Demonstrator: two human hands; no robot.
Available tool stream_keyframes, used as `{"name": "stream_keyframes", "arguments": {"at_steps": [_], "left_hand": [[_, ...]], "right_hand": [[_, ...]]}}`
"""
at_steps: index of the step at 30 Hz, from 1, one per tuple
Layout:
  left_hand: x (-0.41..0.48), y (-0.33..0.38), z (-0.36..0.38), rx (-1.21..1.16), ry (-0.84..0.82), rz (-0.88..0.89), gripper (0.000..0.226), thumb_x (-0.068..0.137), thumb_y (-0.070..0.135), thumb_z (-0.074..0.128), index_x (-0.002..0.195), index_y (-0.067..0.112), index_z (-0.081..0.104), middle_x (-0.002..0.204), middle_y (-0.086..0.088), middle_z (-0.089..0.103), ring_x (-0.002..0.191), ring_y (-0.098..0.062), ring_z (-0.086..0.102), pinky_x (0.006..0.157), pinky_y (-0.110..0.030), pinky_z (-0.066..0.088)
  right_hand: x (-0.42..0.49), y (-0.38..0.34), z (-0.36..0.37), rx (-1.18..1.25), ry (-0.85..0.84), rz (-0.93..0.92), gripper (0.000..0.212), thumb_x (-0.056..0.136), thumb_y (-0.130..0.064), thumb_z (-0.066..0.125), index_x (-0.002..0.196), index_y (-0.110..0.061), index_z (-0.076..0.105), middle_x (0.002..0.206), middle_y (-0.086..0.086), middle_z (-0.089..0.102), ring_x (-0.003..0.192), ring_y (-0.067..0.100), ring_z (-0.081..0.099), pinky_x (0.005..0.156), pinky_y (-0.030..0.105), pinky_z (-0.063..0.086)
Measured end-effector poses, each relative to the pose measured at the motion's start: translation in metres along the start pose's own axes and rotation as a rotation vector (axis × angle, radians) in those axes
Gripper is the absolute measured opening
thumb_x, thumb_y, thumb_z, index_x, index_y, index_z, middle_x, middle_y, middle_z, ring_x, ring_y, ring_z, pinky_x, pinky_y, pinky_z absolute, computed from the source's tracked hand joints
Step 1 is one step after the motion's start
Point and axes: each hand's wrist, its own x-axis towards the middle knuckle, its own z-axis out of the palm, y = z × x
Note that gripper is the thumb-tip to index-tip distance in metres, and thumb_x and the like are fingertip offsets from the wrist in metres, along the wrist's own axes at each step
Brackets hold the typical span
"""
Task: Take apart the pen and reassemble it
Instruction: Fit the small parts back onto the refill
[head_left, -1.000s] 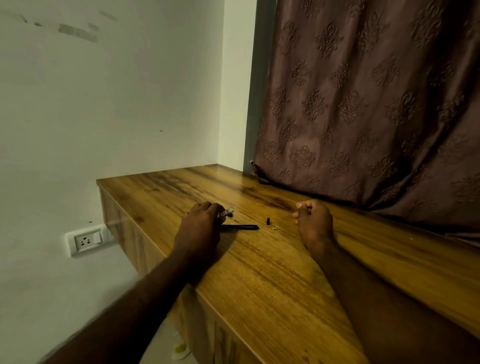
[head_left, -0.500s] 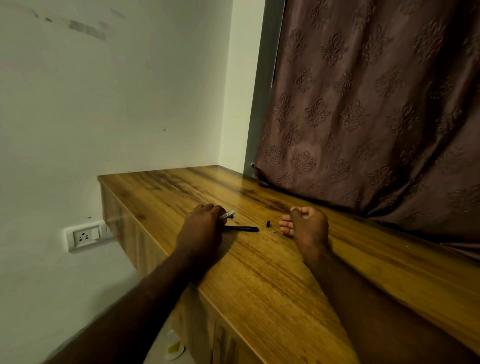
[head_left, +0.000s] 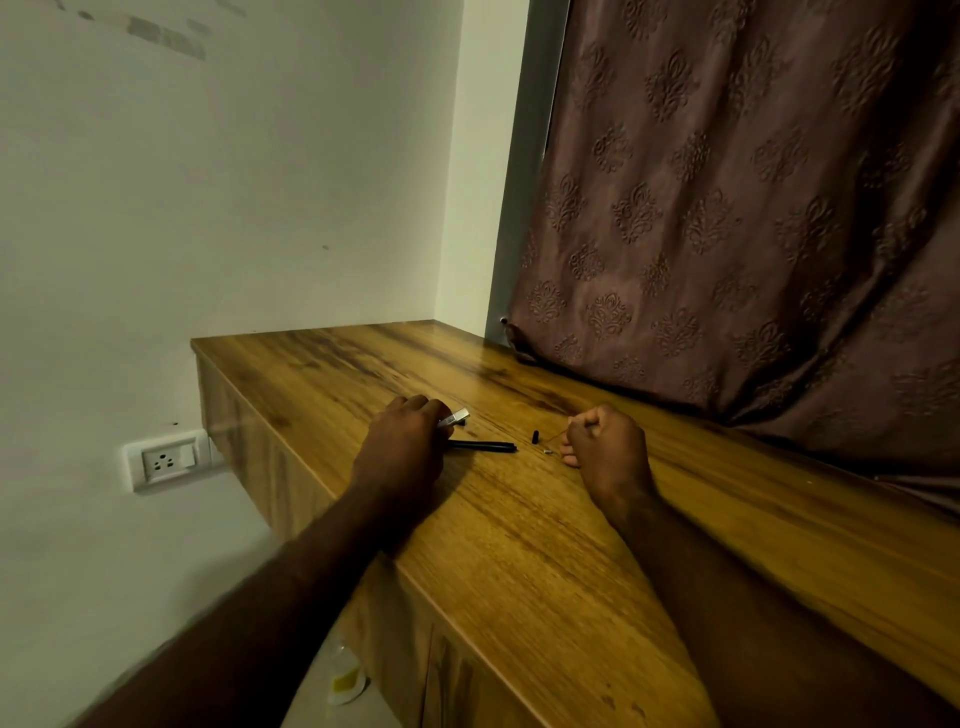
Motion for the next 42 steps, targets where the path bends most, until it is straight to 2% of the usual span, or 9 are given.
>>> {"name": "stream_keyframes", "arguments": {"at_steps": [2,8,11,17,24,33,42], "left_hand": [[0.000,-0.001,-0.001,0.001,-0.005,0.003,0.021,0.091,0.021,0.053,0.109,0.015,0.062,0.106,-0.007,0.064,0.097,-0.023,0.053,0.083,-0.037,0.045],[-0.002,0.000,-0.002,-0.001,-0.005,0.004,0.021,0.091,0.021,0.054,0.109,0.015,0.061,0.107,-0.007,0.063,0.098,-0.023,0.053,0.083,-0.036,0.044],[-0.002,-0.001,-0.001,0.008,0.001,0.006,0.021,0.091,0.022,0.053,0.109,0.016,0.061,0.107,-0.006,0.063,0.097,-0.021,0.052,0.081,-0.034,0.042],[-0.001,-0.002,-0.002,0.036,-0.011,0.015,0.022,0.091,0.021,0.053,0.110,0.015,0.063,0.105,-0.008,0.063,0.098,-0.025,0.053,0.079,-0.035,0.041],[-0.002,-0.003,-0.002,0.048,-0.022,0.013,0.023,0.091,0.023,0.053,0.109,0.015,0.064,0.105,-0.008,0.063,0.098,-0.026,0.053,0.080,-0.038,0.043],[-0.002,-0.003,-0.001,0.044,-0.033,0.009,0.023,0.090,0.023,0.053,0.109,0.016,0.064,0.105,-0.007,0.062,0.099,-0.026,0.053,0.082,-0.039,0.043],[-0.001,-0.004,-0.001,0.058,-0.042,0.011,0.022,0.090,0.024,0.054,0.107,0.017,0.064,0.103,-0.007,0.063,0.096,-0.026,0.054,0.081,-0.041,0.046]], "right_hand": [[-0.002,-0.002,0.002,-0.121,0.001,-0.069,0.013,0.093,-0.018,0.055,0.082,-0.016,0.061,0.078,0.006,0.069,0.075,0.023,0.069,0.068,0.047,0.060],[-0.005,-0.012,0.002,-0.415,-0.024,-0.215,0.016,0.096,-0.023,0.052,0.093,-0.009,0.060,0.084,0.009,0.066,0.077,0.026,0.062,0.062,0.036,0.048],[-0.006,-0.012,0.003,-0.486,-0.055,-0.225,0.016,0.096,-0.025,0.052,0.095,-0.011,0.060,0.086,0.009,0.066,0.078,0.025,0.061,0.061,0.033,0.044],[-0.008,-0.013,0.001,-0.591,-0.053,-0.168,0.017,0.093,-0.027,0.056,0.091,-0.013,0.066,0.090,0.007,0.069,0.087,0.025,0.063,0.074,0.038,0.053],[-0.014,-0.011,0.003,-0.730,-0.077,-0.141,0.018,0.090,-0.030,0.059,0.080,-0.016,0.063,0.087,0.006,0.067,0.085,0.026,0.061,0.065,0.033,0.049],[-0.014,-0.012,0.004,-0.769,-0.073,-0.095,0.029,0.089,-0.032,0.059,0.064,-0.021,0.049,0.082,0.005,0.063,0.080,0.027,0.060,0.060,0.031,0.041],[-0.014,-0.012,0.004,-0.724,-0.063,-0.055,0.029,0.088,-0.032,0.061,0.063,-0.019,0.056,0.077,0.004,0.064,0.077,0.026,0.061,0.058,0.031,0.043]]}}
